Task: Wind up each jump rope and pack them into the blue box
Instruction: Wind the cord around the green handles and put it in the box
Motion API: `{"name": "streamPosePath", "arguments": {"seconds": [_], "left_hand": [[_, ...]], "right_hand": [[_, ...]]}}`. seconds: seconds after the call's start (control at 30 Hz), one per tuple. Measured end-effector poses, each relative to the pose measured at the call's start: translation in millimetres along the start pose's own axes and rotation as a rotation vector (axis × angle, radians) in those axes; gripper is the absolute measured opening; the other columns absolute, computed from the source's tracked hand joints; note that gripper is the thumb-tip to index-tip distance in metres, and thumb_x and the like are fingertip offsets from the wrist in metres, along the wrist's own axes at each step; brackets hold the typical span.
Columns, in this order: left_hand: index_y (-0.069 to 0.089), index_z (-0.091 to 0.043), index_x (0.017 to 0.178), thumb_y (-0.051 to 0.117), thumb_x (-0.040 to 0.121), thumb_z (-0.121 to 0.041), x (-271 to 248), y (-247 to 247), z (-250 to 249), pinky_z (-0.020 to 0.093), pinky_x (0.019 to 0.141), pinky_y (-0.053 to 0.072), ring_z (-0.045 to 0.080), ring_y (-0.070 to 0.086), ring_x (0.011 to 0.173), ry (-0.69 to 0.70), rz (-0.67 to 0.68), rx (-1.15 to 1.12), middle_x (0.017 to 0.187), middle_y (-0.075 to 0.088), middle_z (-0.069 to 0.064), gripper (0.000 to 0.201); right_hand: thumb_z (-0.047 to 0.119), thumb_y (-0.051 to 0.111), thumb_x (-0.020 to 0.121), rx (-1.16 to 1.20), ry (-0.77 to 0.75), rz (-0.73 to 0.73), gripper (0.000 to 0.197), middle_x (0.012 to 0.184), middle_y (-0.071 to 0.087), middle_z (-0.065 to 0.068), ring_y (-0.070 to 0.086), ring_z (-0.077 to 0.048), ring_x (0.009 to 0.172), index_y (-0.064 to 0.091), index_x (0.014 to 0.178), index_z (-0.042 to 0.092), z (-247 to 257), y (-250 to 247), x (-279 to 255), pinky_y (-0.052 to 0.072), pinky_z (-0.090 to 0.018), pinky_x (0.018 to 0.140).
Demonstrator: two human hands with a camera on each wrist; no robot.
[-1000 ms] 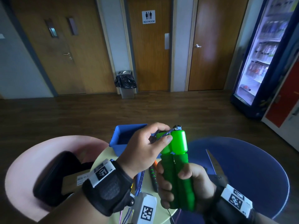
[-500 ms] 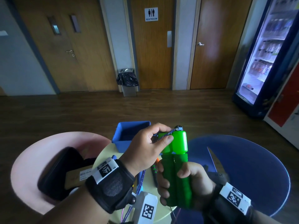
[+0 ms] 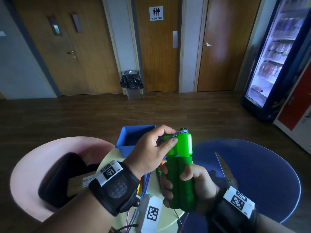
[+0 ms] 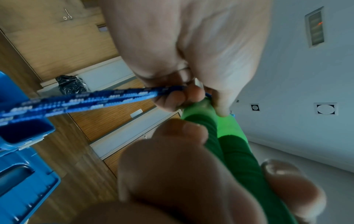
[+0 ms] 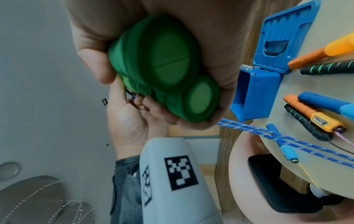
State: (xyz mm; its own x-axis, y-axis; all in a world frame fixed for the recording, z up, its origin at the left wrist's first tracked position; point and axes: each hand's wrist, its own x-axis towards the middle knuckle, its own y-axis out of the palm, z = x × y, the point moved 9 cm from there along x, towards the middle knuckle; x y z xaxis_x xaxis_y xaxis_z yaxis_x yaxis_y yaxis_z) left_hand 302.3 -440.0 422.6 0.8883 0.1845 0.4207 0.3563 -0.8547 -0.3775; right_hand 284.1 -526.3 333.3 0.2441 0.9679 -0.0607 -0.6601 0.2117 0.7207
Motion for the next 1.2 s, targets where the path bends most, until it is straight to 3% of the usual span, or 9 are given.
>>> {"name": "streamPosePath", "arguments": {"seconds": [0.2,0.33,0.4,0.47,0.63,0.7,0.8,1.0,1.2], "left_hand": [[0.056,-0.035,0.128,0.062,0.09,-0.038,-1,0,28,0.036,0.098,0.05,0.013,0.063,0.112,-0.041,-0.071,0.004,0.119,0.066,-0.009,0.039],[0.071,-0.022,0.094,0.056,0.094,-0.04,-16,3,55,0.036,0.068,0.055,0.015,0.063,0.068,-0.172,-0.173,0.075,0.07,0.064,-0.008,0.023],[0.072,-0.017,0.088,0.054,0.097,-0.042,-22,18,63,0.048,0.061,0.056,0.03,0.061,0.063,-0.254,-0.08,-0.029,0.069,0.065,0.001,0.032],[0.071,-0.018,0.08,0.053,0.099,-0.035,-25,23,67,0.05,0.059,0.057,0.026,0.063,0.062,-0.311,-0.034,-0.077,0.072,0.07,0.006,0.031],[0.073,-0.021,0.081,0.059,0.09,-0.051,-21,13,73,0.039,0.072,0.057,0.023,0.07,0.075,-0.3,0.042,0.019,0.08,0.073,0.007,0.034],[0.073,-0.02,0.077,0.061,0.093,-0.044,-24,3,69,0.029,0.068,0.05,0.007,0.061,0.065,-0.225,0.038,0.21,0.072,0.069,0.004,0.031],[0.068,-0.012,0.076,0.05,0.089,-0.058,-33,-7,67,0.041,0.066,0.048,0.02,0.059,0.065,-0.163,0.056,0.36,0.067,0.062,0.009,0.051],[0.055,-0.018,0.069,0.043,0.09,-0.055,-51,-2,57,0.04,0.058,0.043,0.01,0.048,0.06,-0.048,0.123,0.568,0.061,0.05,-0.003,0.044],[0.042,-0.037,0.068,0.046,0.092,-0.051,-50,12,34,0.018,0.051,0.027,0.0,0.042,0.059,0.022,0.174,0.665,0.058,0.044,-0.019,0.028]], "right_hand": [[0.018,0.058,0.047,-0.008,-0.106,-0.238,0.04,0.069,0.042,-0.01,0.04,-0.023,0.056,0.057,0.086,0.01,26,-26,3,0.036,-0.032,0.06],[0.02,0.057,0.048,0.111,-0.201,-0.302,0.056,0.068,0.04,-0.009,0.04,-0.023,0.055,0.057,0.103,0.008,46,-37,5,0.041,-0.033,0.059],[0.021,0.054,0.053,0.166,-0.203,-0.242,0.067,0.069,0.039,-0.008,0.04,-0.023,0.056,0.057,0.119,0.009,47,-33,9,0.041,-0.034,0.06],[0.022,0.051,0.058,0.219,-0.187,-0.15,0.073,0.069,0.039,-0.008,0.04,-0.023,0.056,0.055,0.13,0.009,43,-26,12,0.04,-0.035,0.063],[0.019,0.053,0.057,0.144,-0.152,-0.118,0.049,0.071,0.04,-0.009,0.039,-0.023,0.059,0.057,0.105,0.01,46,-31,10,0.04,-0.037,0.064],[0.018,0.057,0.05,0.014,-0.112,-0.223,0.044,0.07,0.043,-0.01,0.041,-0.023,0.058,0.059,0.094,0.012,50,-47,9,0.039,-0.033,0.061],[0.016,0.061,0.044,-0.386,-0.065,-0.498,0.041,0.068,0.044,-0.011,0.041,-0.021,0.053,0.056,0.085,0.012,68,-89,5,0.032,-0.029,0.054],[0.043,0.065,0.071,-1.65,0.046,-0.904,0.032,0.085,0.066,0.005,0.063,-0.023,0.078,0.053,0.094,0.025,134,-158,4,0.046,-0.033,0.065],[0.049,0.06,0.075,-2.003,0.159,-0.971,0.039,0.099,0.069,0.005,0.068,-0.026,0.092,0.049,0.106,0.028,144,-175,22,0.044,-0.033,0.069]]}}
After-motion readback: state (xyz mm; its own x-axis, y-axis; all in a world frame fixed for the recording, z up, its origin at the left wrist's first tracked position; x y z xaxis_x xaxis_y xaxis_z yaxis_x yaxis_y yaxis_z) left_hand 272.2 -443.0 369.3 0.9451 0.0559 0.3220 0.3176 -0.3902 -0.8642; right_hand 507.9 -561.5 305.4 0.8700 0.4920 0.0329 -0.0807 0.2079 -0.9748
